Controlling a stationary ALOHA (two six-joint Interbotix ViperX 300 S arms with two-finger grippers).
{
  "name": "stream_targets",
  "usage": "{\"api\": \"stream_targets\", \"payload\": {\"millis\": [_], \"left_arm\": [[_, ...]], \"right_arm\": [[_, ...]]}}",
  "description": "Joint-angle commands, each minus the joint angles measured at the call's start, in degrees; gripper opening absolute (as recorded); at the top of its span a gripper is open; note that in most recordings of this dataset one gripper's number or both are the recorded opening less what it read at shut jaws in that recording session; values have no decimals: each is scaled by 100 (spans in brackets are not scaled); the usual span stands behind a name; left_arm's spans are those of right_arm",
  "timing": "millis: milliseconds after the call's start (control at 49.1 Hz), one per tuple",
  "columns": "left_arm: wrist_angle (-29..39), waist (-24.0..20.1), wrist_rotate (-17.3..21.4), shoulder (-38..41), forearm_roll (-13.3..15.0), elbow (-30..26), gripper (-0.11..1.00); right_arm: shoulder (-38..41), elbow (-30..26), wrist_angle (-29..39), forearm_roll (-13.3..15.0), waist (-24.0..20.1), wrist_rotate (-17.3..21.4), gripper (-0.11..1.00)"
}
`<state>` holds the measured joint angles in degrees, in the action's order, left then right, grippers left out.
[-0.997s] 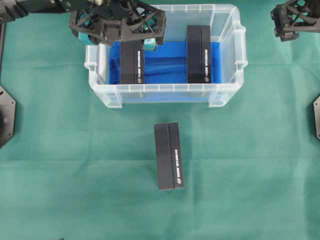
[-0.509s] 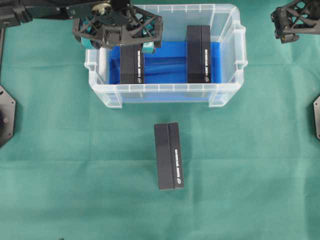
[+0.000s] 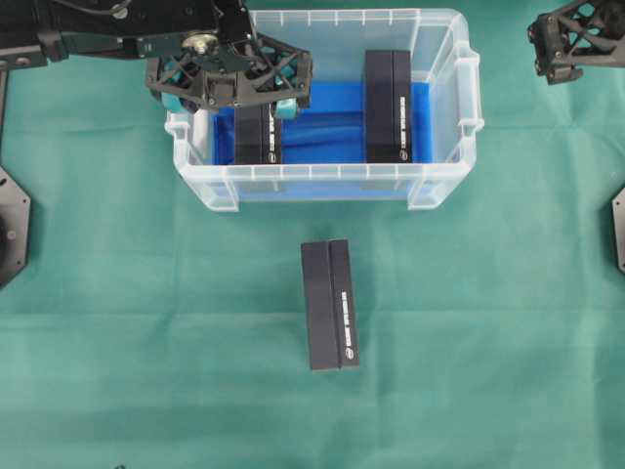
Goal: Take out the box from the case.
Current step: 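Lower the left gripper around the left black box and close it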
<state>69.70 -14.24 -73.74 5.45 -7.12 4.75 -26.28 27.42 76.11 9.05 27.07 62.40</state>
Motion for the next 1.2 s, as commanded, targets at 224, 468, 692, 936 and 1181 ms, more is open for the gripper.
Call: {"api": "stream_targets", "payload": {"millis": [224,468,692,936,1181], "left_arm": [[-343,-44,-26,97,-26,70,99],[-536,-62,-167,123,-26,343,99],[-870,-70,-299,123,-26,659,99],[-958,-70,-325,123,-26,738,99],[-923,-53,-246,132,62,703,95]], "right_arm": [[-70,-53,-79,18,9,0,91],[-70,-53,-79,18,9,0,91],[-70,-62,-220,9,9,-9,91],[-62,-62,-237,9,9,-9,91],[-62,-62,-237,9,9,-62,91]]}}
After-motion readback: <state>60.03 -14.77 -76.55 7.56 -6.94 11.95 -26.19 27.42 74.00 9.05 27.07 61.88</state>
